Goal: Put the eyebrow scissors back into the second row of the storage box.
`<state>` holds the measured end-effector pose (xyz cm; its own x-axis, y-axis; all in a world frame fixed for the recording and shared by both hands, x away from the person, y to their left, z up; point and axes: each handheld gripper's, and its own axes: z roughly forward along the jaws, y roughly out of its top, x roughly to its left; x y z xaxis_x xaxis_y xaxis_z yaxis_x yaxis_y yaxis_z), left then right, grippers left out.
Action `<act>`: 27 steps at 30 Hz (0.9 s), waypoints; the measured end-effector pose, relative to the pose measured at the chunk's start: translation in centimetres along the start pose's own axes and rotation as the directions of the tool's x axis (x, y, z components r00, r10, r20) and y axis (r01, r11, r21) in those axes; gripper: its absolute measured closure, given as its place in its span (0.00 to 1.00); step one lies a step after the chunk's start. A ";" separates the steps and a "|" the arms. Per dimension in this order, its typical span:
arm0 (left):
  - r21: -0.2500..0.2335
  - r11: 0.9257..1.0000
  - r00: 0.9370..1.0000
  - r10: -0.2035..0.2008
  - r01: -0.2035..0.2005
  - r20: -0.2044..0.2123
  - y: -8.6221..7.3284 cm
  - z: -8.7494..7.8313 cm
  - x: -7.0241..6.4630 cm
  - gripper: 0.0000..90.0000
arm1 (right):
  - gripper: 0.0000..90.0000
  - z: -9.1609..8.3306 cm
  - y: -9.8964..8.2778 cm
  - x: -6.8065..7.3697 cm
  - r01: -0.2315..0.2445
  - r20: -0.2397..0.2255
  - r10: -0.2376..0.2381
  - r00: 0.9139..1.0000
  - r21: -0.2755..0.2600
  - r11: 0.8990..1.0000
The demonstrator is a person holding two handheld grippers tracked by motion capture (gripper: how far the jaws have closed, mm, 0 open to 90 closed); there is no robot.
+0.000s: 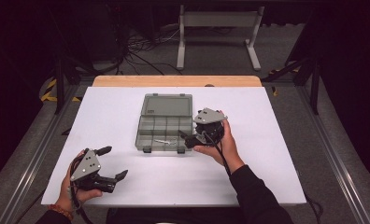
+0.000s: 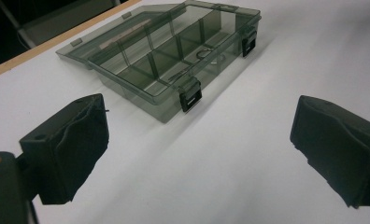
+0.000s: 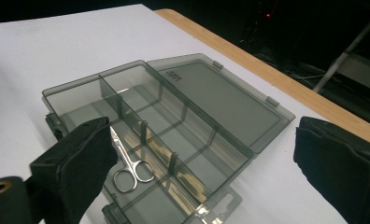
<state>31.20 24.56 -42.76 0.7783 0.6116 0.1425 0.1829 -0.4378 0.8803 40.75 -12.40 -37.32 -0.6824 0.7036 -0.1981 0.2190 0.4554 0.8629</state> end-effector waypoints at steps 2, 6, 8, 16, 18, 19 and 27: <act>0.000 1.000 1.000 0.000 0.000 0.000 0.0 0.0 0.0 0.06 | 0.05 -0.2 -0.1 -0.2 0.003 0.007 -0.003 1.000 -0.001 1.000; -0.001 1.000 1.000 0.003 -0.003 -0.002 0.0 0.0 0.0 0.06 | 0.05 -0.6 -0.1 -0.3 0.019 0.022 -0.019 1.000 -0.001 1.000; 0.002 1.000 1.000 0.005 -0.005 -0.003 0.0 0.0 0.0 0.06 | 0.05 -0.8 -0.1 -0.2 0.026 0.029 -0.026 0.999 -0.008 1.000; 0.004 1.000 1.000 0.008 -0.008 -0.001 0.0 0.1 0.0 0.06 | 0.06 -1.7 -0.2 -0.4 0.044 0.038 -0.044 0.998 -0.014 0.999; 0.005 1.000 1.000 0.008 -0.008 0.000 0.0 0.1 0.0 0.06 | 0.06 -1.9 -0.3 -0.5 0.053 0.042 -0.052 0.998 -0.010 0.999; 0.005 1.000 1.000 0.008 -0.008 0.000 -0.1 0.1 0.0 0.06 | 0.06 -1.9 -0.3 -0.5 0.054 0.041 -0.054 0.998 -0.009 0.998; 0.011 1.000 1.000 0.011 -0.011 -0.001 -0.1 0.1 -0.1 0.06 | 0.06 -2.9 -0.6 -0.8 0.072 0.058 -0.072 0.996 -0.005 0.997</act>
<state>31.23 24.46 -42.89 0.7797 0.6072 0.1531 0.1809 -0.4524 0.8733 39.10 -14.81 -36.38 -0.6545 0.6997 -0.2864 0.1659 0.5025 0.8485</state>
